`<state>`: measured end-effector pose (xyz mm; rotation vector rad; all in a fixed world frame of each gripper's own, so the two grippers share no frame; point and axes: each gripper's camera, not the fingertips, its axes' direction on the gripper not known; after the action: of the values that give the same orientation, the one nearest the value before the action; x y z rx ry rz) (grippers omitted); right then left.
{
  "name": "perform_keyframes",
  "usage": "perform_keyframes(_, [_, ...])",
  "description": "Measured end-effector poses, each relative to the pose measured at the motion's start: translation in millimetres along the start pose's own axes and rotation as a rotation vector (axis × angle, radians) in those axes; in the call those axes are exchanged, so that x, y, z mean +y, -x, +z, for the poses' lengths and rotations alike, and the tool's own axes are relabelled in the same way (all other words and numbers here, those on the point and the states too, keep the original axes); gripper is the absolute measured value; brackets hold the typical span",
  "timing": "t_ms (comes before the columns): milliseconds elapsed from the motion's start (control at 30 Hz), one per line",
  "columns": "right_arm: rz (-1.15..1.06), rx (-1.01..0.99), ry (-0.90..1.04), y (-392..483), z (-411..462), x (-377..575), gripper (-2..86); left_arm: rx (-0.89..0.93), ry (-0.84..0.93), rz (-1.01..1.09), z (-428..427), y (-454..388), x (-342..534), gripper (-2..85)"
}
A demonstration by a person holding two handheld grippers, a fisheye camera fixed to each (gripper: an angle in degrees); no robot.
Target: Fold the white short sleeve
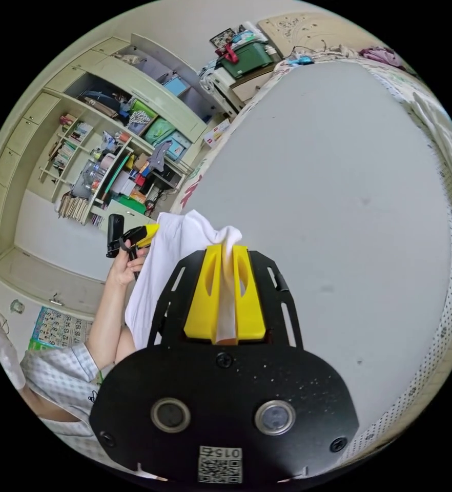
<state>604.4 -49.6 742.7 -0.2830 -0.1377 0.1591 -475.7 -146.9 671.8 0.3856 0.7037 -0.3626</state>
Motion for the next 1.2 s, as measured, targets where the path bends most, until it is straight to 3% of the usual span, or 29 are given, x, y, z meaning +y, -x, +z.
perform_keyframes(167, [0.044, -0.027, -0.09, 5.3, -23.2, 16.1, 2.4, 0.049, 0.016, 0.007, -2.2, 11.9, 4.8, 4.4])
perform_keyframes(500, [-0.014, -0.137, -0.337, 39.3, -108.3, 75.3, 0.8, 0.112, -0.122, 0.195, -52.2, -30.9, 38.9, 1.8])
perform_keyframes(833, [-0.333, -0.171, -0.553, 181.6, -257.2, 197.2, 0.7, 0.207, -0.397, 0.534, -150.2, -192.5, 165.5, 1.2])
perform_keyframes(1200, [-0.426, -0.021, -0.827, 271.7, -406.2, 352.3, 0.6, 0.226, -0.357, 0.839, -139.6, -401.1, 242.4, 1.3])
